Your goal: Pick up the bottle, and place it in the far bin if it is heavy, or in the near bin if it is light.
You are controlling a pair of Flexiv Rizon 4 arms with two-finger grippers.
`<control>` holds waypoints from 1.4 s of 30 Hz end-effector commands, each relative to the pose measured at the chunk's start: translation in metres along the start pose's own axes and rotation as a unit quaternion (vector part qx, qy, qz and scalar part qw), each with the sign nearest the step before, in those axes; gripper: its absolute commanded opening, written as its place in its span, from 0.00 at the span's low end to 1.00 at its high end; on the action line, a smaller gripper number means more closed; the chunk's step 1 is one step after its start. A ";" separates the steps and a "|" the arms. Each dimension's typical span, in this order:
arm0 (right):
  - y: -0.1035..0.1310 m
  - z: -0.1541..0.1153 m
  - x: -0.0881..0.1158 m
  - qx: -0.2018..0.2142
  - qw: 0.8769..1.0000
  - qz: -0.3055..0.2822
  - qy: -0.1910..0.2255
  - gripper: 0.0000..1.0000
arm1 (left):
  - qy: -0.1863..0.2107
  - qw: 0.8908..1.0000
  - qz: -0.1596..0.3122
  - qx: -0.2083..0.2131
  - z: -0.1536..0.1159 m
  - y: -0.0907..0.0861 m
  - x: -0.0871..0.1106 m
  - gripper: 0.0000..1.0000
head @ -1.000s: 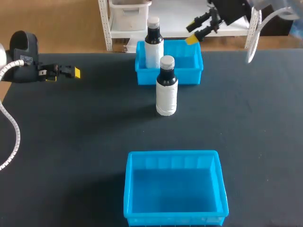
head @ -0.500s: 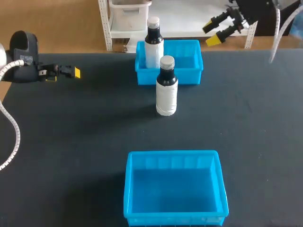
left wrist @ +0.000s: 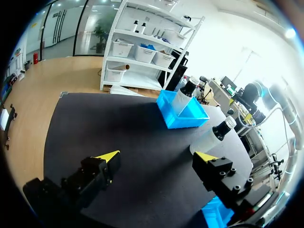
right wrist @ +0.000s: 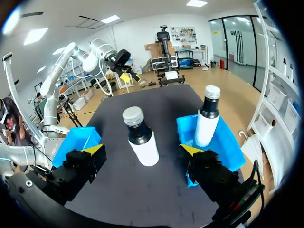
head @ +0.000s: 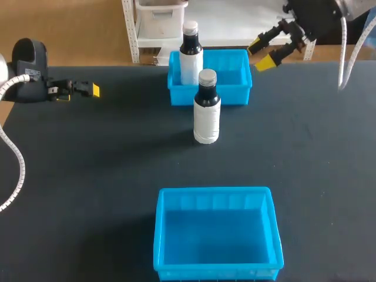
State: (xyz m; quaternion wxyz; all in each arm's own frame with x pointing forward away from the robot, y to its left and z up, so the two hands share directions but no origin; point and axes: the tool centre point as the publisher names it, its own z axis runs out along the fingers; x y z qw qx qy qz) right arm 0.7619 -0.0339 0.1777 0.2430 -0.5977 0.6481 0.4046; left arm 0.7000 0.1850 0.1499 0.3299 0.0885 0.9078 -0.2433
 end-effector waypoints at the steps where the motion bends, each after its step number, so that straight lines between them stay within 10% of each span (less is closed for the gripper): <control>1: 0.020 0.018 0.003 0.193 0.981 0.001 -0.001 1.00 | 0.000 1.000 0.000 0.000 0.000 0.000 0.000 1.00; 42: 0.003 0.108 -0.005 0.098 0.995 -0.022 -0.016 1.00 | 0.000 1.000 0.000 0.000 0.000 0.000 0.000 1.00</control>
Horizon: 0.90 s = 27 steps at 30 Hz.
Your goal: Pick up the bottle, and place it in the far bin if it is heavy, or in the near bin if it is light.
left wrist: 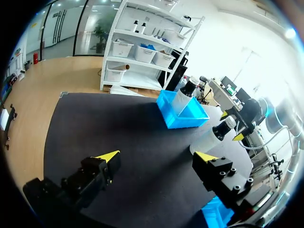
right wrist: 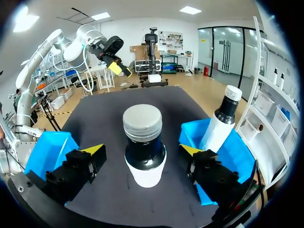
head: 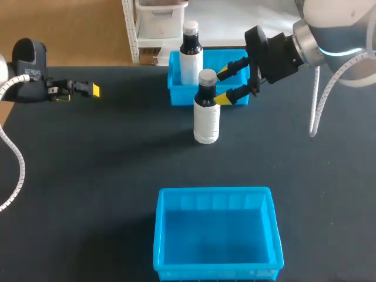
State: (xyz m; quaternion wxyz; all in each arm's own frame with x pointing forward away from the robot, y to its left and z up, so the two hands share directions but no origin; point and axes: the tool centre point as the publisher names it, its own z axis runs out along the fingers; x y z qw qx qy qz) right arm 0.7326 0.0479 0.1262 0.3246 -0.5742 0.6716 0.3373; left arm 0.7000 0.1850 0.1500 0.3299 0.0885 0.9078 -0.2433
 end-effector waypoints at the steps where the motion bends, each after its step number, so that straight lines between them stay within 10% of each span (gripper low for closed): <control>1: -0.008 0.012 -0.004 -0.012 1.000 -0.002 -0.001 1.00 | 0.000 1.000 0.000 0.000 0.000 0.000 0.000 1.00; 22: -0.008 0.034 -0.010 -0.024 1.000 -0.001 -0.002 1.00 | 0.000 1.000 0.000 0.000 0.000 0.000 0.000 1.00; 27: -0.008 0.034 -0.007 -0.022 1.000 0.000 -0.002 0.81 | 0.000 1.000 0.000 0.000 0.000 0.000 0.000 1.00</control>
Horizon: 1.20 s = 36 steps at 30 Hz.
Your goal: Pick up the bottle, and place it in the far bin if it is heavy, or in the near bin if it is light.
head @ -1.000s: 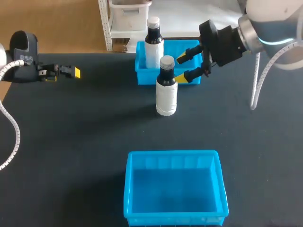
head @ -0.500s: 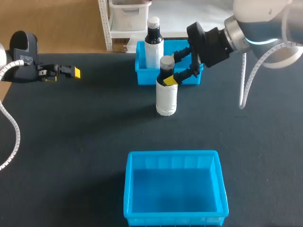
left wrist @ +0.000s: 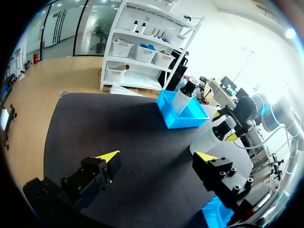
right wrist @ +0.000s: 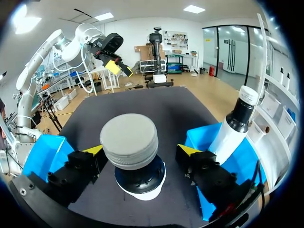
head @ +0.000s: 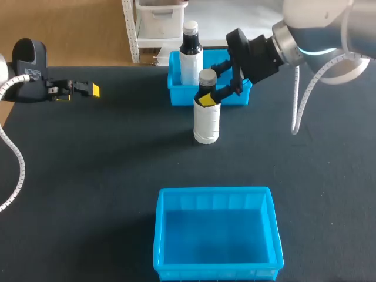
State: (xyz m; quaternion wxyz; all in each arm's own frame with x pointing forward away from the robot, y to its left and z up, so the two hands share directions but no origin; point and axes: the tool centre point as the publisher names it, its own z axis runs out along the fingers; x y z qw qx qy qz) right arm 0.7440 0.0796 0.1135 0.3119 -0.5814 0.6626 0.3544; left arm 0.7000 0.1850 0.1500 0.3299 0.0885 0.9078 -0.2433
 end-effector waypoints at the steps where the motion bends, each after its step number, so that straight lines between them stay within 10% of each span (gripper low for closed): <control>1: 0.001 0.001 0.001 0.002 1.000 0.001 0.000 0.76 | 0.000 1.000 0.000 0.000 0.000 0.000 0.000 1.00; 17: 0.004 0.002 0.002 0.001 1.000 -0.001 -0.001 0.40 | 0.000 1.000 0.000 0.000 0.000 0.000 0.000 1.00; 22: 0.005 0.000 0.001 0.003 1.000 -0.001 -0.002 0.00 | 0.000 1.000 0.000 0.000 0.000 0.000 0.000 1.00; 36: 0.012 -0.020 -0.011 0.015 1.000 -0.012 -0.003 0.00 | 0.000 1.000 0.000 0.000 0.000 0.000 0.000 1.00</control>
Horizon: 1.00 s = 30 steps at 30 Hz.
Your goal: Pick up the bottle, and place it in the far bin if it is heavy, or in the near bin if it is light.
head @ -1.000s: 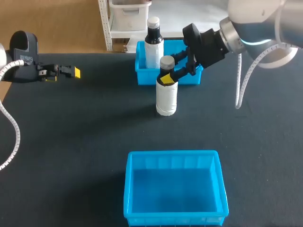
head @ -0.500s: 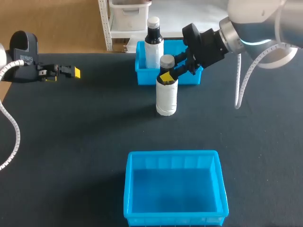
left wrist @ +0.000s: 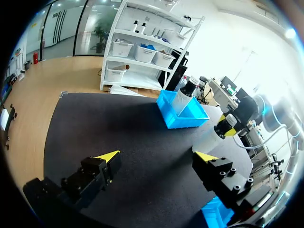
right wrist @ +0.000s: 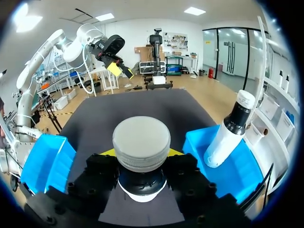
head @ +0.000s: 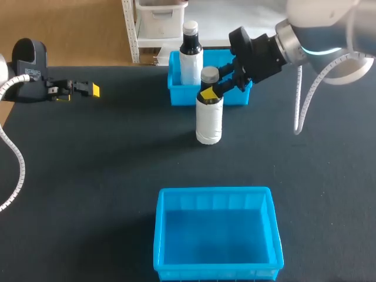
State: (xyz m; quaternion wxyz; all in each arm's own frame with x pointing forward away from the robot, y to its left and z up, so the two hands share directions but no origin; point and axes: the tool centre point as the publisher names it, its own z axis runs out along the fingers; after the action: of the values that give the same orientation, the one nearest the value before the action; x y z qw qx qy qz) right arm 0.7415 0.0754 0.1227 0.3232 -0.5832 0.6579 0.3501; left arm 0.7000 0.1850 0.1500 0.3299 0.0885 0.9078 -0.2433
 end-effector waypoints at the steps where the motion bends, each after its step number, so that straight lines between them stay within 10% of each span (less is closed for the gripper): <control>1: 0.009 -0.014 -0.008 0.009 1.000 -0.004 0.003 0.00 | 0.000 1.000 0.000 0.000 0.000 0.000 0.000 1.00; 30: 0.005 -0.135 -0.018 0.043 0.999 -0.003 0.015 0.00 | 0.000 1.000 0.000 0.000 0.000 0.000 0.000 1.00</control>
State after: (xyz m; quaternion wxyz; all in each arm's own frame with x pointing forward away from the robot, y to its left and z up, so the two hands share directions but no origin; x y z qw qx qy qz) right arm 0.7394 -0.0141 0.2027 0.3383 -0.5767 0.6760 0.3098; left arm 0.7000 0.1850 0.1499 0.3299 0.0885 0.9078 -0.2433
